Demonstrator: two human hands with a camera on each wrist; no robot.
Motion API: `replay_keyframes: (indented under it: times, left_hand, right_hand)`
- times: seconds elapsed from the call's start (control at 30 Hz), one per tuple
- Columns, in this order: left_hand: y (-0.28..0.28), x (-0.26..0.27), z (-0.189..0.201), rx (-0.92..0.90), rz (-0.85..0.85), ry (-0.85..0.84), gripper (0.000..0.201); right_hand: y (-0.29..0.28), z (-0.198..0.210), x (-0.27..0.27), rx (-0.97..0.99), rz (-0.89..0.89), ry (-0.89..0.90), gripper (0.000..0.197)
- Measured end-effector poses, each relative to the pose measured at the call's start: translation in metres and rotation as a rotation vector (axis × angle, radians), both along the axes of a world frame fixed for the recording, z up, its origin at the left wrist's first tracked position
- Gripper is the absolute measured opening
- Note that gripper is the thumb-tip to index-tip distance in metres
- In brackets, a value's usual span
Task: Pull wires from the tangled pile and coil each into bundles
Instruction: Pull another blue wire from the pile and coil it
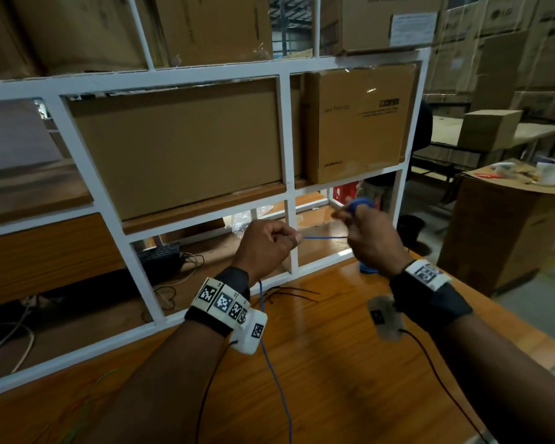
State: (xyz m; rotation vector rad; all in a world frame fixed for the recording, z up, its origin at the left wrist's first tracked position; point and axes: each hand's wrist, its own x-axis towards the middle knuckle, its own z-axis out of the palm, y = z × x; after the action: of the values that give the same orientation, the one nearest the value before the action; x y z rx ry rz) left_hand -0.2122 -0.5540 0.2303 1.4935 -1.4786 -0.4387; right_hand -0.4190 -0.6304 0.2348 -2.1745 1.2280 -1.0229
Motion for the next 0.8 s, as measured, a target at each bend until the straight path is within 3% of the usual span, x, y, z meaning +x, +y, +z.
replay_keyframes:
  times: [0.07,0.37,0.53,0.67,0.73,0.8]
  left_hand:
    - [0.000,0.003,0.006,0.007,-0.015,-0.103,0.004]
    - [0.012,0.015,0.030,-0.021,-0.221,-0.329,0.008]
    - [0.015,0.024,0.048,0.037,-0.327,-0.228,0.023]
    - [0.011,0.022,0.035,-0.023,-0.318,-0.096,0.011]
    - [0.009,0.017,0.017,-0.045,-0.312,0.053,0.007]
    - [0.010,0.011,-0.005,-0.033,-0.284,0.187,0.010]
  right_hand:
    - [0.000,-0.009,-0.001,0.060,0.094,0.226,0.026]
    - [0.039,-0.008,-0.012,0.589,0.701,0.232,0.042]
    - [0.057,-0.018,-0.010,0.925,1.126,-0.227,0.037]
    - [0.060,-0.017,0.002,1.042,1.401,-0.538,0.027]
    - [0.061,-0.009,0.009,1.031,1.387,-0.742,0.026]
    - [0.064,0.001,0.016,0.908,1.210,-0.905,0.024]
